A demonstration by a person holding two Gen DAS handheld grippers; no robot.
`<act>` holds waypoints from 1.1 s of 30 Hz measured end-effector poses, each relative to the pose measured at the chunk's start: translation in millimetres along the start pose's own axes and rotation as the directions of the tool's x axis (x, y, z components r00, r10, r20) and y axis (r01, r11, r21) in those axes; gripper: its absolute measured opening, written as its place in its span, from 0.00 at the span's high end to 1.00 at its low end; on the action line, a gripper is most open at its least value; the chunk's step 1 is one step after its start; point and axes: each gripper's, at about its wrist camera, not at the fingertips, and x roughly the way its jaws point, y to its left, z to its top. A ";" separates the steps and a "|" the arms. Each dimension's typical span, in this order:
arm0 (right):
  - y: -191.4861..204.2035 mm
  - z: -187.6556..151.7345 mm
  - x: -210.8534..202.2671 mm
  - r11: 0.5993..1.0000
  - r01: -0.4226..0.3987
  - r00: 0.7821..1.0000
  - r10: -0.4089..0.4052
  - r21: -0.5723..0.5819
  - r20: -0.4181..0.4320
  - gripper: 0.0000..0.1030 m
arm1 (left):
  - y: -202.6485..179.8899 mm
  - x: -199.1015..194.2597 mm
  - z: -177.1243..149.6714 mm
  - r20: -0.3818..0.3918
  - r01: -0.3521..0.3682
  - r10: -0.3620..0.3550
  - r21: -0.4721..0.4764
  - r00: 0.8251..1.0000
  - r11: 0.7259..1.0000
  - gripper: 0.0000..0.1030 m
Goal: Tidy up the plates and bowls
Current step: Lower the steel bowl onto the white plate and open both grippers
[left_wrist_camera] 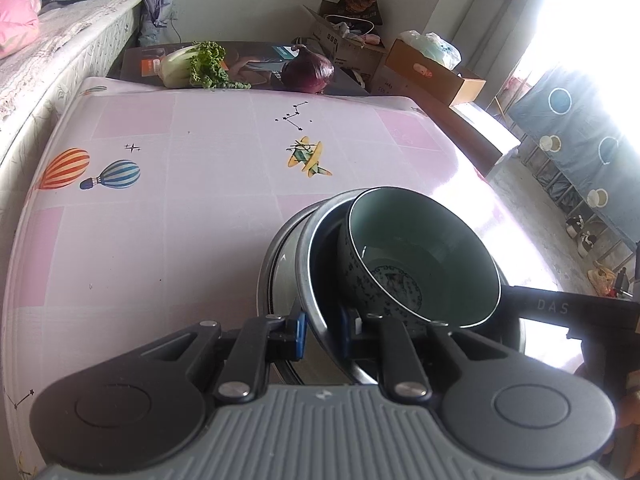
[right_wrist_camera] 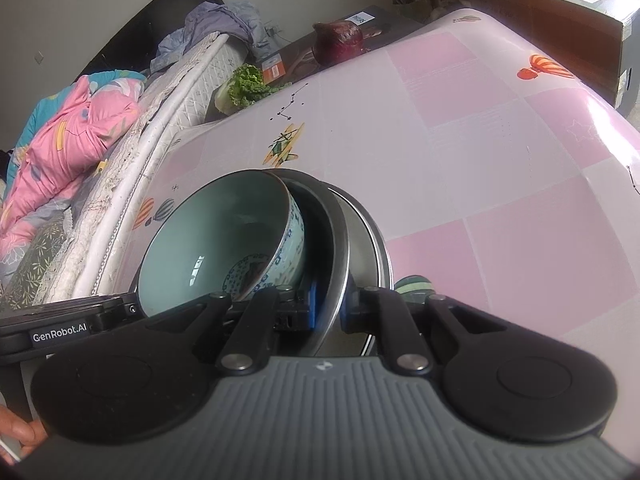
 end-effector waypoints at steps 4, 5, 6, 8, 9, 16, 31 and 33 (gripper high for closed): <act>1.6 -4.5 1.1 1.000 0.007 1.000 -0.007 -0.005 0.018 0.91 | 1.1 2.8 -6.0 0.006 -0.012 0.012 0.007 1.000 1.000 0.82; 0.8 -3.0 2.7 1.000 0.005 1.000 -0.005 -0.004 0.018 0.91 | 1.0 1.9 -6.3 0.012 -0.016 0.016 0.010 1.000 1.000 0.82; -0.1 -2.5 3.9 1.000 -0.001 1.000 0.001 -0.001 0.018 0.90 | 0.5 1.0 -6.6 0.019 -0.020 0.020 0.015 1.000 1.000 0.82; -2.3 -1.6 7.0 1.000 -0.008 1.000 0.008 0.012 0.019 0.89 | 0.7 -0.9 -6.6 0.023 -0.017 0.017 0.015 1.000 1.000 0.83; -2.1 -1.1 8.1 1.000 -0.007 1.000 0.007 0.009 0.024 0.89 | 1.0 -2.3 -6.9 0.023 -0.012 0.012 0.011 1.000 1.000 0.82; -4.7 0.7 4.1 0.999 -0.013 1.000 0.012 0.040 0.022 0.89 | -0.3 -28.1 -13.2 0.074 -0.033 0.031 0.029 0.997 0.999 0.58; 4.6 -7.5 -92.0 0.999 0.037 0.977 -0.036 -0.004 0.210 0.20 | -7.8 -111.3 -49.7 0.241 -0.108 0.088 0.071 0.967 0.992 0.00; 14.4 -16.3 -110.9 0.995 0.082 0.965 -0.064 -0.059 0.256 0.07 | -11.2 -122.0 -56.9 0.276 -0.125 0.098 0.082 0.956 0.989 0.00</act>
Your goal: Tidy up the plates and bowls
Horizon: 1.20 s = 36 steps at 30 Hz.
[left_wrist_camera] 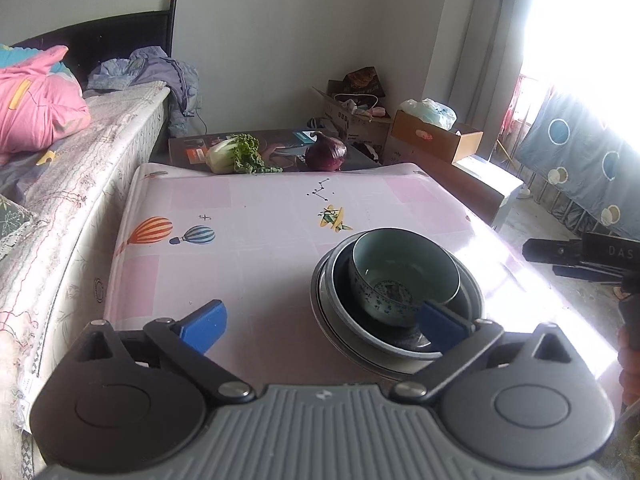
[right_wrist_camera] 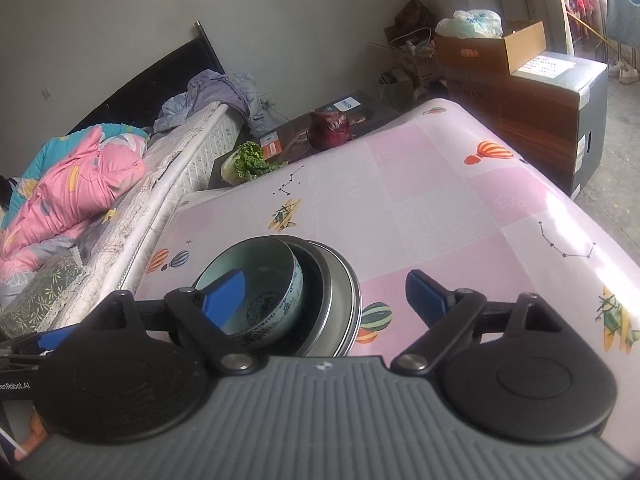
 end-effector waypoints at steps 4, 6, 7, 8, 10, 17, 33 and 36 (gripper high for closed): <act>20.5 -11.3 -37.3 0.985 0.100 0.992 -0.089 -0.139 0.086 0.01 | -5.9 -17.1 -6.6 0.032 -0.078 0.078 0.007 0.996 0.997 0.00; 29.5 -18.2 -52.4 0.964 0.166 0.982 -0.142 -0.208 0.123 0.01 | -7.9 -21.8 -8.6 0.036 -0.150 0.150 -0.013 0.988 0.989 0.00; 33.3 -21.2 -56.5 0.954 0.189 0.978 -0.161 -0.234 0.134 0.01 | -8.6 -23.0 -9.3 0.035 -0.176 0.177 -0.019 0.984 0.984 0.00; 37.1 -24.6 -60.5 0.942 0.211 0.974 -0.179 -0.259 0.142 0.01 | -8.7 -23.8 -10.2 0.032 -0.194 0.195 -0.022 0.980 0.981 0.00; 45.0 -32.3 -67.3 0.922 0.240 0.968 -0.203 -0.304 0.148 0.01 | -8.7 -22.9 -10.2 0.018 -0.221 0.221 -0.020 0.975 0.975 0.00; 61.8 -53.5 -77.9 0.907 0.264 0.963 -0.232 -0.327 0.134 0.01 | -7.9 -15.8 -8.6 -0.018 -0.254 0.254 0.003 0.967 0.967 0.00; 65.9 -40.2 -44.1 0.971 0.126 0.989 -0.139 -0.204 -0.052 0.01 | -19.8 9.6 -6.4 -0.186 -0.204 0.198 -0.010 0.962 0.979 0.00; 65.7 -37.6 -37.6 0.978 0.089 0.992 -0.103 -0.190 -0.068 0.01 | -22.6 11.0 -7.2 -0.200 -0.201 0.195 -0.010 0.960 0.979 0.00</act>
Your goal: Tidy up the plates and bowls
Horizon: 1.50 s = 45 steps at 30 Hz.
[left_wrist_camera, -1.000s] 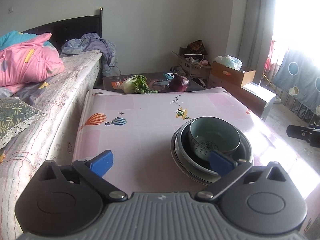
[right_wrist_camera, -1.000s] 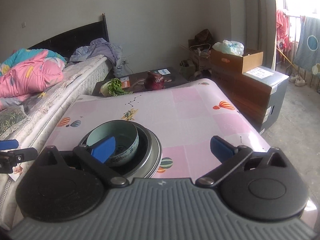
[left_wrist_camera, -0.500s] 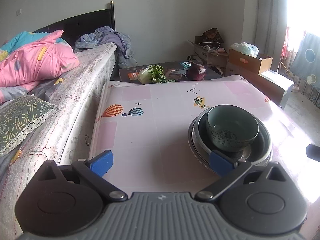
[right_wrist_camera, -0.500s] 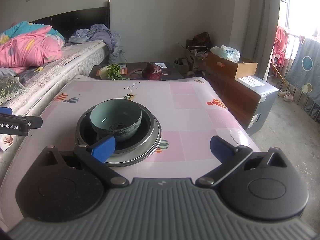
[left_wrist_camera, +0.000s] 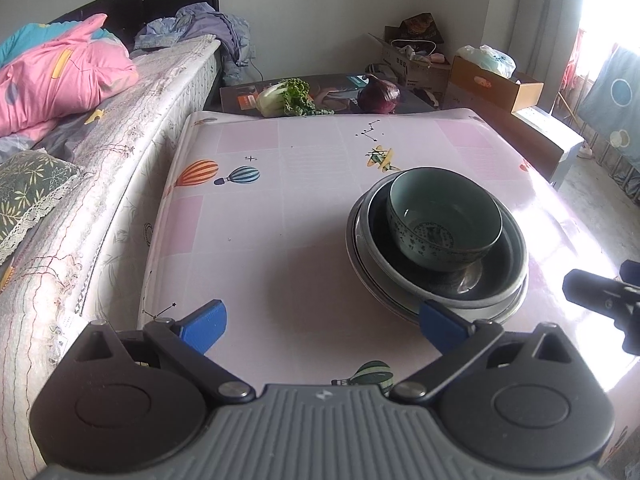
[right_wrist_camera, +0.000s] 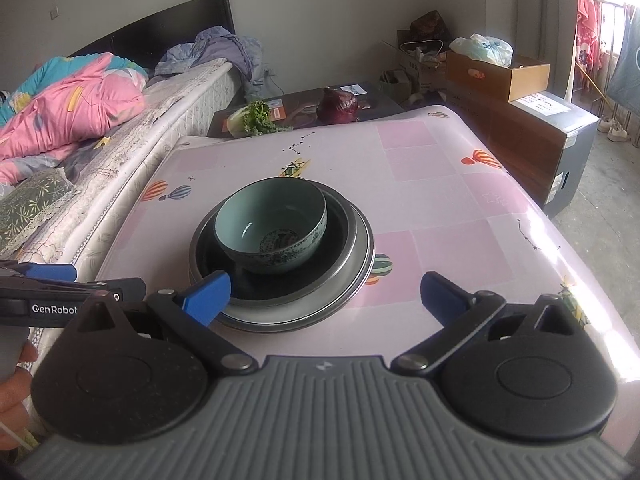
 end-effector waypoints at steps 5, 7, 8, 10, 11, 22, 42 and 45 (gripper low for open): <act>6.1 2.3 10.4 1.000 -0.019 1.000 0.018 -0.013 -0.022 0.01 | -3.0 -1.8 1.7 0.001 -0.004 0.003 0.006 1.000 1.000 0.00; 7.8 2.7 13.2 1.000 -0.024 0.999 0.023 -0.016 -0.026 0.01 | -4.5 -1.8 3.0 0.001 -0.005 0.005 0.010 1.000 1.000 0.00; 8.5 3.0 14.8 1.000 -0.027 0.999 0.026 -0.016 -0.028 0.01 | -4.8 -1.6 3.8 0.000 -0.006 0.006 0.011 1.000 1.000 0.00; 8.7 3.7 17.6 0.999 -0.030 0.999 0.030 -0.015 -0.031 0.01 | -4.9 -1.5 4.2 -0.001 -0.005 0.005 0.011 1.000 1.000 0.00; 8.5 3.8 19.3 0.999 -0.030 0.999 0.030 -0.014 -0.034 0.01 | -5.3 -1.1 4.4 -0.003 -0.004 0.004 0.012 1.000 1.000 0.00; 6.3 -0.7 35.3 1.000 -0.020 0.997 0.020 -0.006 -0.077 0.01 | -3.7 6.3 5.5 -0.023 -0.021 0.021 0.008 1.000 1.000 0.00; 7.6 -0.4 40.3 1.000 -0.010 0.996 0.009 -0.013 -0.091 0.01 | -3.3 14.5 4.2 -0.048 -0.006 0.007 0.009 0.999 1.000 0.00; 9.1 -0.5 40.4 1.000 -0.006 0.996 0.004 -0.016 -0.093 0.01 | -2.6 16.5 3.8 -0.060 0.004 -0.004 0.005 0.998 1.000 0.00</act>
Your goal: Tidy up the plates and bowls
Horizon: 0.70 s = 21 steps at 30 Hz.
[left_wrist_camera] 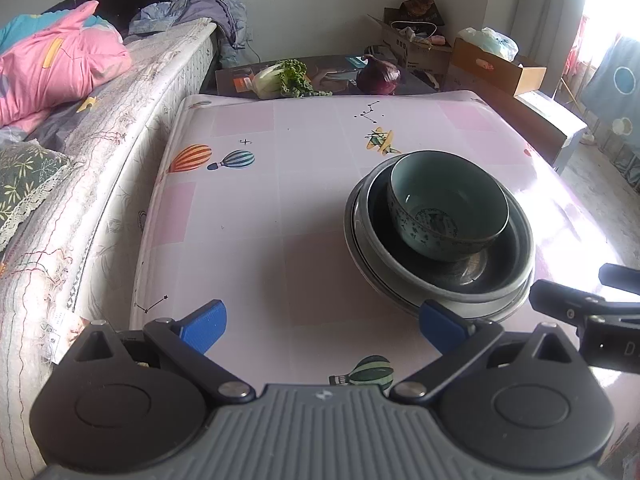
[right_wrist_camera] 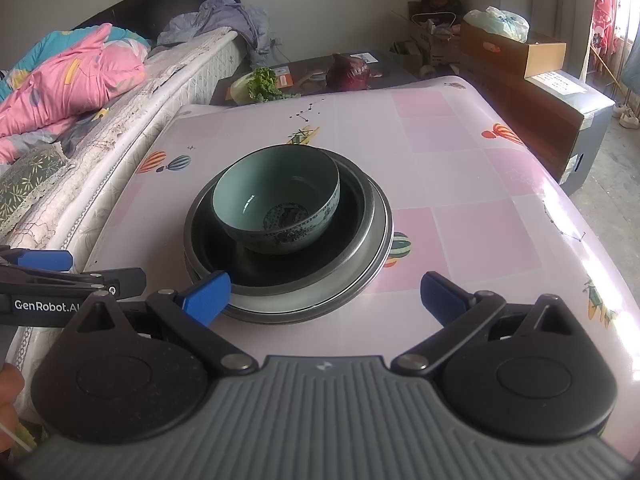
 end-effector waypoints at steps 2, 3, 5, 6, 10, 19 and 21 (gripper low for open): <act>0.6 -0.7 -0.3 1.000 0.009 1.000 -0.009 -0.005 -0.003 0.01 | 0.0 1.0 -0.8 -0.009 0.010 -0.010 -0.002 1.000 1.000 0.00; 0.1 -1.8 -0.3 1.000 0.014 1.000 -0.014 -0.007 -0.004 0.01 | -0.3 1.5 -1.5 -0.014 0.016 -0.016 -0.001 1.000 1.000 0.00; 0.1 -2.9 -1.3 1.000 0.023 1.000 -0.023 -0.011 -0.008 0.01 | -1.6 2.5 -2.7 -0.023 0.023 -0.023 0.002 0.999 1.000 0.00; -1.5 -4.5 -1.8 1.000 0.027 1.000 -0.027 -0.012 -0.010 0.01 | -2.5 2.9 -3.7 -0.028 0.027 -0.027 0.004 0.999 1.000 0.00; -4.5 -9.0 -3.4 0.999 0.036 0.999 -0.036 -0.011 -0.018 0.01 | -6.1 3.4 -6.4 -0.040 0.038 -0.037 0.014 0.999 0.999 0.00; -6.1 -16.4 -5.6 0.999 0.043 0.998 -0.044 -0.011 -0.037 0.01 | -12.5 0.5 -10.5 -0.048 0.043 -0.041 0.030 0.998 0.999 0.00; -5.7 -17.4 -5.8 0.999 0.043 0.998 -0.043 -0.012 -0.041 0.01 | -13.4 0.1 -11.6 -0.052 0.042 -0.041 0.031 0.998 0.999 0.00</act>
